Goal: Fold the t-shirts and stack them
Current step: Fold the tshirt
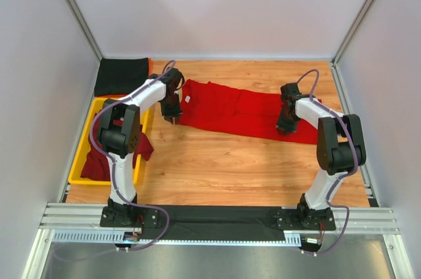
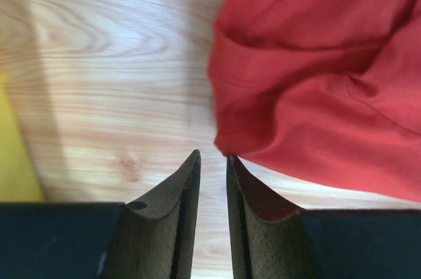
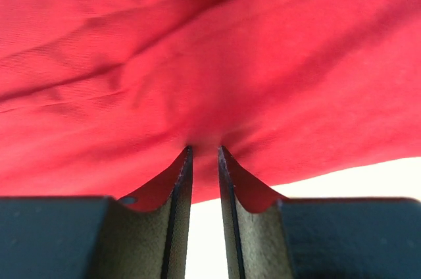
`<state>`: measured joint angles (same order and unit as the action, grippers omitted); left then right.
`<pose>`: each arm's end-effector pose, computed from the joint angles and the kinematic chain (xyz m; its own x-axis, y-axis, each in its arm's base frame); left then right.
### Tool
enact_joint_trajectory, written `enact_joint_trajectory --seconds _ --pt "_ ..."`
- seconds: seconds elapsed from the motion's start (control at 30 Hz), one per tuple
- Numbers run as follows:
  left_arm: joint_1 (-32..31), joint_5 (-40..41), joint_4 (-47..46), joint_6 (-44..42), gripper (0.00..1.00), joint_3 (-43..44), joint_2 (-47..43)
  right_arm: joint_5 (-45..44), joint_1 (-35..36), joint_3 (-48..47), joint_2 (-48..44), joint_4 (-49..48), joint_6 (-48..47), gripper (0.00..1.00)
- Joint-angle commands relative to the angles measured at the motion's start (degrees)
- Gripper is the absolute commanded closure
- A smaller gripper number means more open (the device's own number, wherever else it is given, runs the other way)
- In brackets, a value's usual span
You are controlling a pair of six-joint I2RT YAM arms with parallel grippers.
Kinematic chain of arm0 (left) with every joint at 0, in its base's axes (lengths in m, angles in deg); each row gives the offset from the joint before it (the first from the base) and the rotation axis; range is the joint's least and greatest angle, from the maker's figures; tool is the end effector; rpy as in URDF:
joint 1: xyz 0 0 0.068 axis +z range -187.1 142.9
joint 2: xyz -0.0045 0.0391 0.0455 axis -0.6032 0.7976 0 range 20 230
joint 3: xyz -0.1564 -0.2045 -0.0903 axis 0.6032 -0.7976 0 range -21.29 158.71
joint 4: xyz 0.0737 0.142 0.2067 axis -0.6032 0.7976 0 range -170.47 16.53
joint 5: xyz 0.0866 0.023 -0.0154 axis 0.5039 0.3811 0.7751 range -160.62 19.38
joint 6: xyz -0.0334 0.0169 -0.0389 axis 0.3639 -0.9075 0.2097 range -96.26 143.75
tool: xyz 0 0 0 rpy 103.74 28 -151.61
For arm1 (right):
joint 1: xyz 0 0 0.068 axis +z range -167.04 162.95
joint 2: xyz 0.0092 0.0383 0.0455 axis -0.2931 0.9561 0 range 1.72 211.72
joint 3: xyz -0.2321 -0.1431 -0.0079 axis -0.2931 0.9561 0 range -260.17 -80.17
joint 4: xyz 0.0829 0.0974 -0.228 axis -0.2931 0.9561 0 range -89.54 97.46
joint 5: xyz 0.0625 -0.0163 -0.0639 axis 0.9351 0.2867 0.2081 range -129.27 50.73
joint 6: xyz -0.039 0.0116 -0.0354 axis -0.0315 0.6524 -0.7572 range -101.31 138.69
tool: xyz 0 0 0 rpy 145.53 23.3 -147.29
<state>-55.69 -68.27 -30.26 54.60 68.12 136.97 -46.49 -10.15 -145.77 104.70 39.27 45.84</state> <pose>0.3870 -0.1286 0.1815 -0.9544 -0.2196 -0.2024 -0.2086 0.9752 -0.0742 0.3346 0.0360 0.1635 -0.8986 0.3474 -0.2682 0.3605 0.9328 0.0004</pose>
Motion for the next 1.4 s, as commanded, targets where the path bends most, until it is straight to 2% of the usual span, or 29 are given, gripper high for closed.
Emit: enact_joint_trajectory --seconds 0.0,0.17,0.3,0.4,0.53,0.67,0.7,0.83,0.93,1.17,1.37 --pt "0.3 6.9 4.7 -0.5 0.71 2.3 0.0 -1.9 -1.2 1.1 -2.8 -1.9 -0.3 0.77" --pt "0.3 9.6 7.8 0.7 0.71 3.1 0.1 -1.3 -1.3 2.0 -4.0 -2.1 -0.4 0.76" --pt "0.3 9.7 8.4 1.1 0.71 3.1 -3.4 -1.0 -1.3 1.8 -5.1 -1.5 -0.5 0.77" --pt "-0.2 2.3 2.9 -2.9 0.69 1.3 -7.2 -0.3 -1.3 1.4 -5.8 -1.6 -0.4 0.77" --pt "-0.7 -12.8 -4.5 -4.4 0.68 -0.5 -9.3 1.0 -1.4 0.4 -6.8 -1.0 -0.1 0.76" --pt "-0.7 -18.7 -8.1 -3.3 0.68 0.9 -5.3 1.2 -1.4 -1.6 -6.7 0.0 -0.4 0.76" --pt "-0.7 -18.6 -7.7 -2.6 0.68 2.1 -4.1 1.2 -1.8 -2.1 -6.4 0.2 -0.4 0.76" --pt "-0.6 -7.1 2.5 -0.7 0.70 8.6 3.7 -0.1 -3.6 -0.5 -5.3 0.3 0.3 0.76" --pt "0.0 -3.1 5.4 0.1 0.72 10.3 8.3 -2.2 -5.0 1.9 -5.6 -0.2 0.8 0.76" --pt "0.7 1.9 5.9 0.9 0.72 13.1 12.1 -6.1 -8.7 8.5 -8.1 -0.1 5.2 0.77" --pt "1.2 4.4 9.9 -1.3 0.71 25.2 18.5 -2.5 -8.6 16.5 -15.2 0.2 12.6 0.77"
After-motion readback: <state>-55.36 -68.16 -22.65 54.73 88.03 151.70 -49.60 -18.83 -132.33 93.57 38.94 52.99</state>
